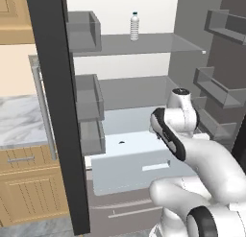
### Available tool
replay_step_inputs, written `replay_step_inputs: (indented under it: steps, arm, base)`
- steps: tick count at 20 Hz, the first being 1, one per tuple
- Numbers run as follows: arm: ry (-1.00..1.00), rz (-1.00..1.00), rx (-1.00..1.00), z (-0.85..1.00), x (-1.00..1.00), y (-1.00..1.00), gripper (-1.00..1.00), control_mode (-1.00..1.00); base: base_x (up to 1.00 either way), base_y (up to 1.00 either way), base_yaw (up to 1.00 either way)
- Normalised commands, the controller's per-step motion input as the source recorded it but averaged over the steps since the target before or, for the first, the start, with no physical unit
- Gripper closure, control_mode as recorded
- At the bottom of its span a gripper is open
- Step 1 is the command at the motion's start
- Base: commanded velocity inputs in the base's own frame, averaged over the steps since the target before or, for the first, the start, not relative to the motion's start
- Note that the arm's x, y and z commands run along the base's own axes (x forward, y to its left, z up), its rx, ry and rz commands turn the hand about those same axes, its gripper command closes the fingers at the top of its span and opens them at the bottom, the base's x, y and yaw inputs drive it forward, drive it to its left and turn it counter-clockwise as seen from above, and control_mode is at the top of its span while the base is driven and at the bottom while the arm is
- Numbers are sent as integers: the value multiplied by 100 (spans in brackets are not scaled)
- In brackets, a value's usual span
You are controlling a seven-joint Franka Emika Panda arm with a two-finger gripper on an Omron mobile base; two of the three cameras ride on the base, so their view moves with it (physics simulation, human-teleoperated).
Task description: Fully open the fridge drawer.
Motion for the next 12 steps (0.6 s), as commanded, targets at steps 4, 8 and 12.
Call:
replay_step_inputs:
  steps: [4, 8, 12]
  arm:
    - [0, -10, 6, -1, -100, -21, -100, -100]
    - [-2, -11, 6, 0, -100, -17, -100, -100]
    - [-20, -18, 10, 70, -44, -2, -100, -100]
  base:
    - [0, 0, 0]
    - [0, 0, 0]
    - [0, 0, 0]
